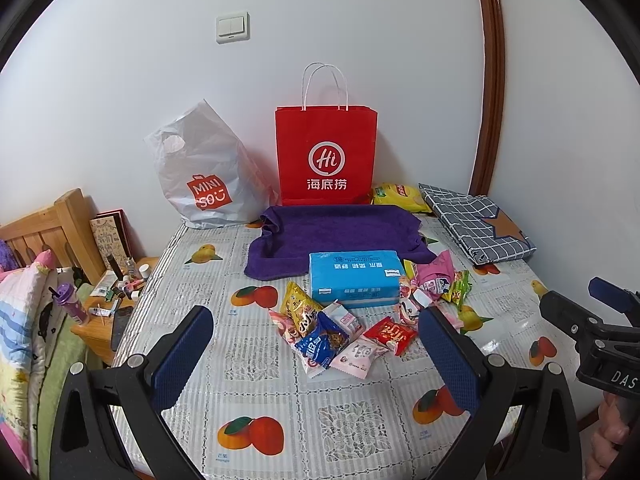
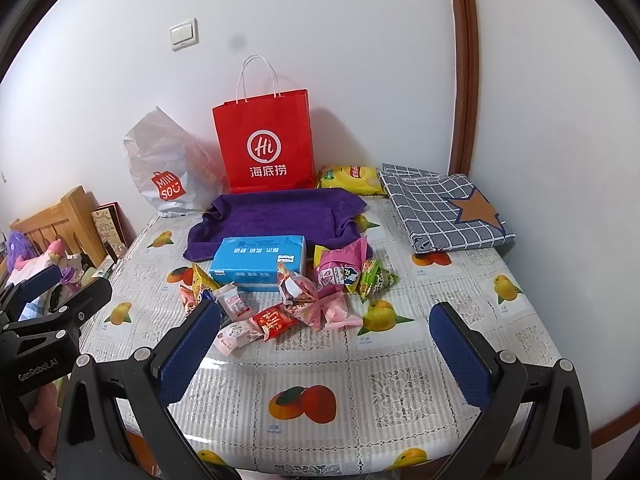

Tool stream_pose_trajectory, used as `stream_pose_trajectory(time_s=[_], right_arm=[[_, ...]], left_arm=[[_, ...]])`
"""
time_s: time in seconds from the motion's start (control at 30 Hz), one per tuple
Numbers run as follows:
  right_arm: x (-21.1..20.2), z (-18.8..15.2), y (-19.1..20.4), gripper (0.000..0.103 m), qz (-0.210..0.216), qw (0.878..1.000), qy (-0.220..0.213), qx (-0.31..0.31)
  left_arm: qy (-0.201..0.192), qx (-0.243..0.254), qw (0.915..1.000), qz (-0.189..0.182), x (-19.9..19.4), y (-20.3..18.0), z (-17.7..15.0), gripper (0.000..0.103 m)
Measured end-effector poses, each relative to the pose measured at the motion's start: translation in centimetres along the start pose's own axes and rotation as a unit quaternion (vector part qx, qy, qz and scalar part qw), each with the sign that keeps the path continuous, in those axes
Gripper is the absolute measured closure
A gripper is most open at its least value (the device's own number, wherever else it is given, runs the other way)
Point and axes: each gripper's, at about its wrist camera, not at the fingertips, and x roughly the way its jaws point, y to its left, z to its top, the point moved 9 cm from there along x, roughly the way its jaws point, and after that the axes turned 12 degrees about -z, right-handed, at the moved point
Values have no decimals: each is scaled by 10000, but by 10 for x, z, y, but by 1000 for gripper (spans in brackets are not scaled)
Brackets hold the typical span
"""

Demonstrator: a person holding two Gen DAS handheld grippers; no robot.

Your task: Organize snacks

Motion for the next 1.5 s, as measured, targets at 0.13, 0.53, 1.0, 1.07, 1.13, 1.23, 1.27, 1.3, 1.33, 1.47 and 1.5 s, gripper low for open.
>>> stream_pose_trajectory(time_s=[0.13, 0.53, 1.0, 1.07, 1.13, 1.23, 1.27, 1.3, 1.33, 1.47, 1.5], right_arm=[[0, 0, 1, 0, 9, 10000, 5, -20], [-1, 3, 4, 0, 16, 10000, -17, -43], [56, -3, -11, 0, -301, 9989, 342, 64], [68, -4, -18, 0, -421, 9983, 398, -28], [82, -8, -25, 0, -473, 9975, 510, -93], [100, -13, -37, 0, -524, 9970, 570, -63], [106, -15, -41, 0, -553, 9969, 565, -31], [111, -17, -44, 0, -593, 9965, 589, -13], [118, -20, -47, 0, -640, 9958, 655, 3], [148, -31, -53, 4, -571, 9941, 917, 36], [156, -33, -53, 5, -499, 9940, 969, 84]], left_arm=[[0, 7, 10000, 5, -1, -1, 0, 0], [-27, 12, 10000, 8, -3, -3, 3, 0], [468, -186, 9986, 166, 53, 23, -9, 0], [529, -201, 9982, 199, 62, 27, -14, 0], [547, -174, 9979, 294, 71, 31, -16, 0], [718, -174, 9968, 310, 90, 36, -22, 0], [815, -208, 9960, 312, 96, 39, -25, 0], [915, -251, 9950, 309, 105, 42, -29, 0], [954, -259, 9947, 282, 109, 43, -31, 0], [1005, -296, 9943, 208, 130, 49, -37, 0], [1033, -333, 9940, 143, 134, 49, -38, 0]])
